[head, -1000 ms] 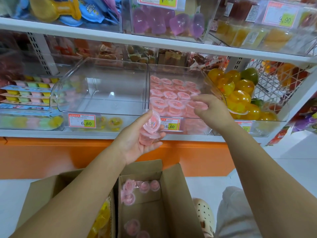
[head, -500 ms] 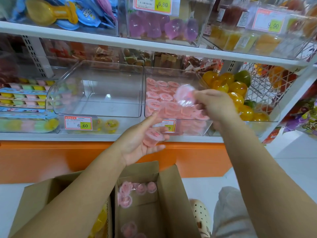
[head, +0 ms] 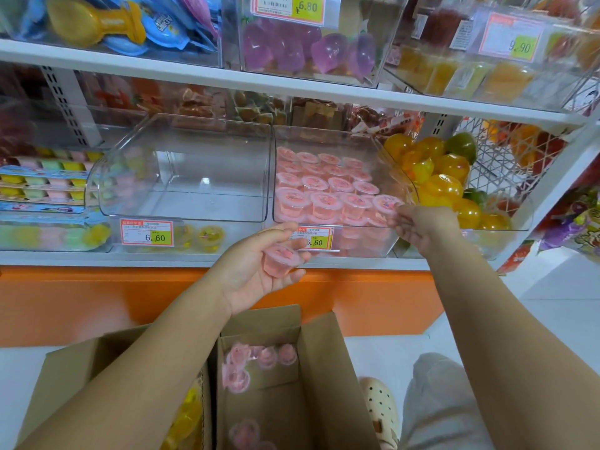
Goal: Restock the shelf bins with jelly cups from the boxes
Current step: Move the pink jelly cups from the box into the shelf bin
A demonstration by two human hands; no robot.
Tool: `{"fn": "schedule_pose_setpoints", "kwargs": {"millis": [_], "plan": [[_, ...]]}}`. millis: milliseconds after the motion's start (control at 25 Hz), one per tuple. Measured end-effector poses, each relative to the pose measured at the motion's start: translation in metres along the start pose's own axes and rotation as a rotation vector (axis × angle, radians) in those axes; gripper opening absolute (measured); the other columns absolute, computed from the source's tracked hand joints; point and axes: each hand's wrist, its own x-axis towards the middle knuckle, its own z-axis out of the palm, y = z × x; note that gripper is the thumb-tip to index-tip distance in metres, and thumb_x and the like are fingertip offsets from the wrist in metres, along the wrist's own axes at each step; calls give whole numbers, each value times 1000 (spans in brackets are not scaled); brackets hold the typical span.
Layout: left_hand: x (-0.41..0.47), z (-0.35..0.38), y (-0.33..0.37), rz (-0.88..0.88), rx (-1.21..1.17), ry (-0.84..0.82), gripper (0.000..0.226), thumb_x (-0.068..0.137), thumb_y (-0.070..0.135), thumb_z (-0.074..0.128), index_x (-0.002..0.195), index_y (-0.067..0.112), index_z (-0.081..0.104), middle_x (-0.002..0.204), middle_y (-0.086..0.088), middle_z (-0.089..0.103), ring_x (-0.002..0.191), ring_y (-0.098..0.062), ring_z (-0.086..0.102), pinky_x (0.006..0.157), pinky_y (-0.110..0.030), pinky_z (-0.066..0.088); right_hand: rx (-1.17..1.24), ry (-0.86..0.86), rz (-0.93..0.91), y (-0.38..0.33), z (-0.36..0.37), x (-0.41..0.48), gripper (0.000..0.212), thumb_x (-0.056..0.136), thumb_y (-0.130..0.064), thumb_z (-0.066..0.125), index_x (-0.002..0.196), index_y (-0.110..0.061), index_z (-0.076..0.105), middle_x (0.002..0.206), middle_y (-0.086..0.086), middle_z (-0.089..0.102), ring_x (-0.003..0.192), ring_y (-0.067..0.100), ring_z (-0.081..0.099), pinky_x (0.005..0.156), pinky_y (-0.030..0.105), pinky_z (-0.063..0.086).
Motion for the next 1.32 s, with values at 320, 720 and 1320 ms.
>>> {"fn": "schedule_pose_setpoints", "kwargs": {"millis": [320, 720, 1320], "plan": [[0, 1, 2, 37, -50, 15, 33, 96, 1, 49, 126, 12, 60, 108, -13, 72, 101, -31, 72, 69, -38, 62, -389, 195, -256, -10, -3, -10, 34, 86, -28, 66, 60, -9, 58, 60, 11, 61, 48, 20, 54, 49, 26, 46], [-3, 13, 16, 339, -41, 105, 32, 102, 13, 45, 131, 21, 57, 122, -9, 67, 99, -22, 67, 83, -34, 54, -424, -701, -92, -7, 94, -115, 17, 91, -17, 65, 87, -1, 66, 69, 16, 64, 52, 17, 58, 48, 21, 46], [-23, -54, 40, 284, 15, 364, 24, 103, 25, 48, 122, 23, 63, 120, -1, 71, 112, -19, 66, 94, -42, 54, -965, -204, -286, -40, 165, 15, 29, 85, -13, 66, 58, -11, 58, 42, -2, 59, 64, 18, 58, 77, 32, 52]]}}
